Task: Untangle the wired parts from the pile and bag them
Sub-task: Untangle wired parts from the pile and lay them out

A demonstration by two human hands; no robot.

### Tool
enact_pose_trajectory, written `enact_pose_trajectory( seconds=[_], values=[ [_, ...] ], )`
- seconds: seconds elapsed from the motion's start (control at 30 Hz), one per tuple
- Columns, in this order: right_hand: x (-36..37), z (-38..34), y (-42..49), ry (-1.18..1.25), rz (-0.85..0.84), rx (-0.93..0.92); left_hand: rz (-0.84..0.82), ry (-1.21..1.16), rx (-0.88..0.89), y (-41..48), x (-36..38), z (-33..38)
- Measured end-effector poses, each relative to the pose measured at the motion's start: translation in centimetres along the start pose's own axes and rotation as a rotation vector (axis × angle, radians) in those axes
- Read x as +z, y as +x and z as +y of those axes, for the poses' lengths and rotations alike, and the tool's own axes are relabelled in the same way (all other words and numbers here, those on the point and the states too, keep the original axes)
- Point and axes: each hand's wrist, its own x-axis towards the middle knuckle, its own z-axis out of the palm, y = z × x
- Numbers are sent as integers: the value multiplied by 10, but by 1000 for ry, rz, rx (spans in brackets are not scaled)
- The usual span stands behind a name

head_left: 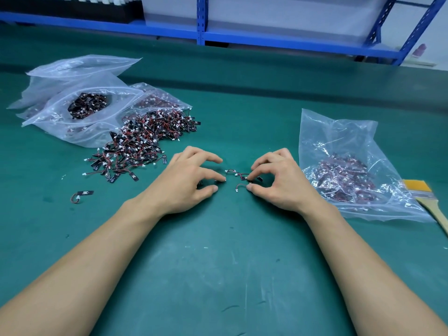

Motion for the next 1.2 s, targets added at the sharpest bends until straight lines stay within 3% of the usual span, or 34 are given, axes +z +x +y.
enact_pose_trajectory(
  seconds=[0.3,0.77,0.93,1.2],
  values=[
    [-6,2,0,69,0,60,113,-60,38,1,-1,9],
    [-14,8,1,-71,12,202,-50,36,181,8,14,31],
    [-13,8,2,124,28,319,-90,56,212,10,15,36],
    [-11,7,1,307,96,396,122,3,138,5,3,24]
  ],
)
